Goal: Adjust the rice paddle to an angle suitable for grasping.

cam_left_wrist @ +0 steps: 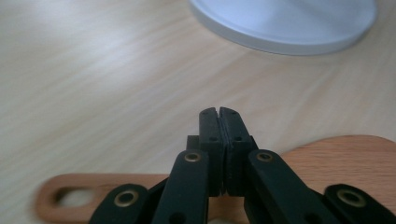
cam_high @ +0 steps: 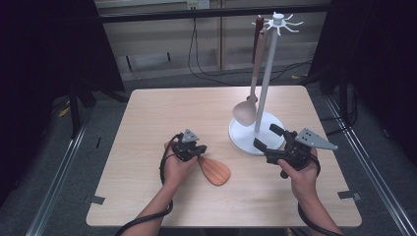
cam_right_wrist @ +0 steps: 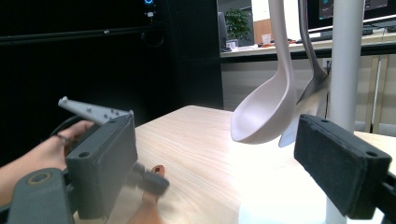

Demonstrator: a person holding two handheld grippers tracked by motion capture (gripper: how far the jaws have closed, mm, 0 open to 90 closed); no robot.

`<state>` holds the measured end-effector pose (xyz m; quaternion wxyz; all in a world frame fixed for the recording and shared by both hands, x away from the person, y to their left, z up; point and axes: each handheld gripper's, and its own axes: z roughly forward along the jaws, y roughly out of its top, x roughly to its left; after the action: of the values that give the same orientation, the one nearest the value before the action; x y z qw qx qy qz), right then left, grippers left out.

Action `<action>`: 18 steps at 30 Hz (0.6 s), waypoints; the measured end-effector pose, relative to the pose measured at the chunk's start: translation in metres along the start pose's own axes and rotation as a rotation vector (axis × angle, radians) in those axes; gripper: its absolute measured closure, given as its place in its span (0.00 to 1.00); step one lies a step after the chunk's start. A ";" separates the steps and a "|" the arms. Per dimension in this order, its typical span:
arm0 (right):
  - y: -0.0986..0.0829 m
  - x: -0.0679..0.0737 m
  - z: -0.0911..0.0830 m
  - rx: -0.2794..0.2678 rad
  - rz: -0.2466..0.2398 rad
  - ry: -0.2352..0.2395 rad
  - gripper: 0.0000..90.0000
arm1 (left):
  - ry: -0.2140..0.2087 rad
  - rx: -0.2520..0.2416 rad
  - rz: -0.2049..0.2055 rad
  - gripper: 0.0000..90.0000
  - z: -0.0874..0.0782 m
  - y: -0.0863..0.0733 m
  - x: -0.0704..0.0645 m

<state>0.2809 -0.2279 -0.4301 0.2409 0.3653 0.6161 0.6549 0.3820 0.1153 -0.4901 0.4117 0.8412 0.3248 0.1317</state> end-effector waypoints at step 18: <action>0.000 0.000 0.001 -0.003 -0.001 0.004 0.14 | 0.130 0.042 -0.089 1.00 -0.006 -0.016 0.046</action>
<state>0.2817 -0.2277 -0.4299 0.2405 0.3633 0.6160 0.6563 0.4063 0.1563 -0.5008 0.3775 0.8240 0.3908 0.1606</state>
